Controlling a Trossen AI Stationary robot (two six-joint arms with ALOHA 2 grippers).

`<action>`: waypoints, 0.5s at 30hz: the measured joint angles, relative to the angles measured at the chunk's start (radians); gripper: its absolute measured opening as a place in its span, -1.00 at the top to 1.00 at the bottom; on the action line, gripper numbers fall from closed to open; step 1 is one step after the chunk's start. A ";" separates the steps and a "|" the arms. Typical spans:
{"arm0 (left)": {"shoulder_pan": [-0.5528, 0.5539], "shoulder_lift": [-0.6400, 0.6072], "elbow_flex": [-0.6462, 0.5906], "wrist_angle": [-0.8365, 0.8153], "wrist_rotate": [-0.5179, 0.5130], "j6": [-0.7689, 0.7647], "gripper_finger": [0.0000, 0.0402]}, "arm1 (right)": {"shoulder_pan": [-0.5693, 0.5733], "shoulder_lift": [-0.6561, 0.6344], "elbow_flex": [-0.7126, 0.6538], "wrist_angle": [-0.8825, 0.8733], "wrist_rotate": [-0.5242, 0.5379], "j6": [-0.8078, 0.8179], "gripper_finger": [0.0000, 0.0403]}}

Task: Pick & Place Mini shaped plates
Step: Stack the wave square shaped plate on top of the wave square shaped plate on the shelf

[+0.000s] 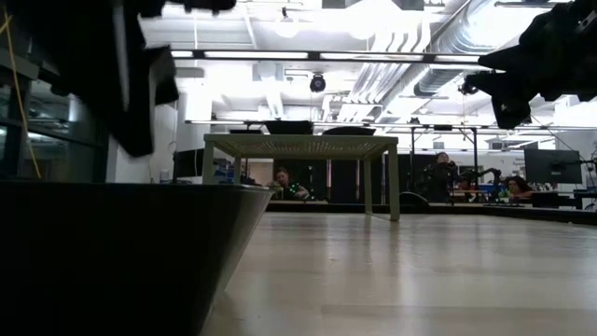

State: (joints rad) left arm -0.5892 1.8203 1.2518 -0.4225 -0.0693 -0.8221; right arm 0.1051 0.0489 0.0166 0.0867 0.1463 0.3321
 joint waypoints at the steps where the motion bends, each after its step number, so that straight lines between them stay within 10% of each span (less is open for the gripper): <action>1: 0.000 0.011 -0.001 -0.001 -0.003 0.004 0.16 | 0.000 0.001 0.000 0.000 0.000 0.000 0.28; 15: 0.000 0.067 -0.002 0.016 0.000 0.012 0.16 | 0.000 0.010 0.000 0.000 0.000 0.000 0.28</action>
State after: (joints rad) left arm -0.5888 1.8870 1.2503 -0.4066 -0.0696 -0.8096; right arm 0.1047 0.0589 0.0166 0.0868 0.1463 0.3321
